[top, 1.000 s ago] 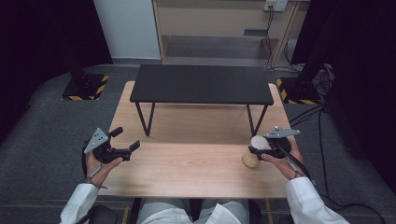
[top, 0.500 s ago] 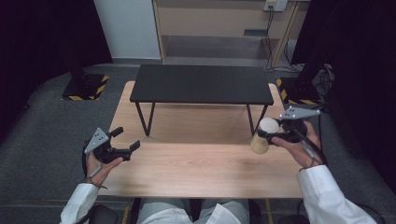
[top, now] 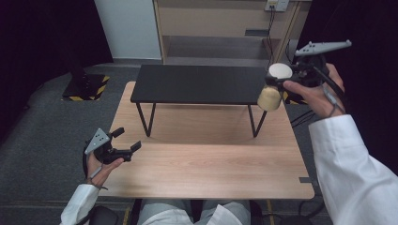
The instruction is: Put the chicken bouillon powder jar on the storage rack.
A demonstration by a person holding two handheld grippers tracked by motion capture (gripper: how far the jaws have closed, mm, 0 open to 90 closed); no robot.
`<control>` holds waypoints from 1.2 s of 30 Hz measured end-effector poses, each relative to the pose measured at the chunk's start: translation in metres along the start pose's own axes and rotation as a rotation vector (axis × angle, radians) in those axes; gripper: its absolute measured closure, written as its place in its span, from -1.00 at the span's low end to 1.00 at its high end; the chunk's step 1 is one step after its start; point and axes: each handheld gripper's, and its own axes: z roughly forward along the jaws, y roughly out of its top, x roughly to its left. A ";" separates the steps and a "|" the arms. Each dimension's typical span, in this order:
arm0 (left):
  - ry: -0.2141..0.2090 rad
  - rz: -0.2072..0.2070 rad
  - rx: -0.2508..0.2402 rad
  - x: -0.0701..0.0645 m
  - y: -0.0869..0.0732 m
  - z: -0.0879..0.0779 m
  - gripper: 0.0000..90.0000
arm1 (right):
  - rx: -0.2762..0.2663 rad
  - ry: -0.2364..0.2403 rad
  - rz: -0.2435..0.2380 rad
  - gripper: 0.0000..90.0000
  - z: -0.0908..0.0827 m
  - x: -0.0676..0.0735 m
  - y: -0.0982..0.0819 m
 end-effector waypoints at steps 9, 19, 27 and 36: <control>-0.001 -0.002 0.003 0.001 0.000 0.000 -1.00 | 0.015 -0.090 0.017 -0.26 0.043 -0.015 0.026; -0.001 -0.004 0.006 0.002 -0.001 0.000 -1.00 | 0.046 -0.127 0.077 -0.26 0.104 -0.038 0.026; -0.004 -0.004 0.017 0.003 -0.001 0.002 -1.00 | 0.068 -0.113 0.109 -0.26 0.130 -0.047 0.021; -0.006 -0.003 0.015 0.003 -0.001 0.002 -1.00 | 0.066 -0.116 0.116 -0.27 0.138 -0.046 0.015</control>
